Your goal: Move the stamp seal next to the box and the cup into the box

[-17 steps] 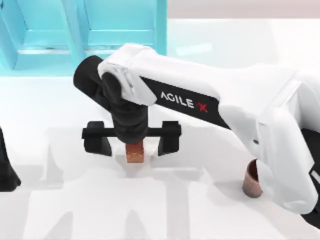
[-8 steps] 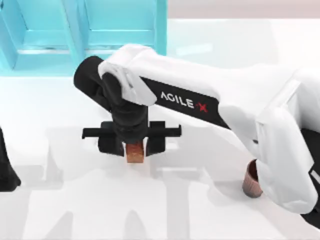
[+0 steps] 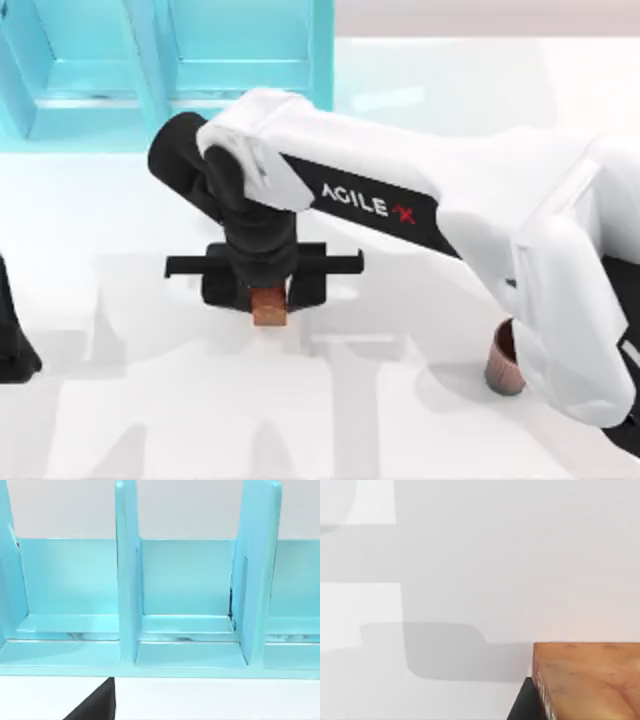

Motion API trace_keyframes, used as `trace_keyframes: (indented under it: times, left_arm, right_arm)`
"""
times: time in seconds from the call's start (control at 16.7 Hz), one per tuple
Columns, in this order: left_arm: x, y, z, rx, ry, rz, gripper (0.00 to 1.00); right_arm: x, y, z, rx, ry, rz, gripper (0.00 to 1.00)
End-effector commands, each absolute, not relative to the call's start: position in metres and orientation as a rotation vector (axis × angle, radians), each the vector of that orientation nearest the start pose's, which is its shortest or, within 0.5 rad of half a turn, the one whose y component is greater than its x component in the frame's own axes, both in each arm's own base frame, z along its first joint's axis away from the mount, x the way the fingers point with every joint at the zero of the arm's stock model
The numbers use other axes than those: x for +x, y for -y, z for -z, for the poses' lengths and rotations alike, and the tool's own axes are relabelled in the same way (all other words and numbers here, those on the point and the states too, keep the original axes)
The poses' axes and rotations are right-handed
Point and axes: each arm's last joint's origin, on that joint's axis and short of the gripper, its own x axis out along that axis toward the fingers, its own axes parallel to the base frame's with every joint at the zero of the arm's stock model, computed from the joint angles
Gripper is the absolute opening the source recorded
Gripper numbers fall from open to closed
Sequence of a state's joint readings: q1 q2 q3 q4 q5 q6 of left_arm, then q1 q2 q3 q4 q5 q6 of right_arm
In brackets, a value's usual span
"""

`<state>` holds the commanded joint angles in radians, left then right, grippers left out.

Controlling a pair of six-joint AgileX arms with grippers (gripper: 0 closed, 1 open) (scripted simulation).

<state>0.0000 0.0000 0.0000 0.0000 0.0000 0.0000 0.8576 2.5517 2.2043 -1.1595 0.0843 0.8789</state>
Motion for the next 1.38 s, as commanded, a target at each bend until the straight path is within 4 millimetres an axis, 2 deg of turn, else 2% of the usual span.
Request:
trace_keyframes:
  times: [0.42,0.6,0.96,1.08,1.38]
  left_arm:
    - [0.106,0.001,-0.160,0.000,0.000,0.000,1.00]
    - [0.106,0.001,-0.160,0.000,0.000,0.000,1.00]
    - [0.106,0.001,-0.160,0.000,0.000,0.000,1.00]
    - [0.106,0.001,-0.160,0.000,0.000,0.000,1.00]
    - [0.106,0.001,-0.160,0.000,0.000,0.000,1.00]
  right_arm:
    - [0.326,-0.380,-0.126,0.006,-1.471,0.007,0.00]
    - [0.329,-0.358,-0.150,0.011,-1.473,0.007,0.00]
    - [0.326,-0.296,-0.211,0.008,-1.471,0.007,0.00]
    - [0.324,-0.285,-0.220,0.005,-1.471,0.007,0.00]
    - [0.323,-0.285,-0.220,0.003,-1.470,0.005,0.00]
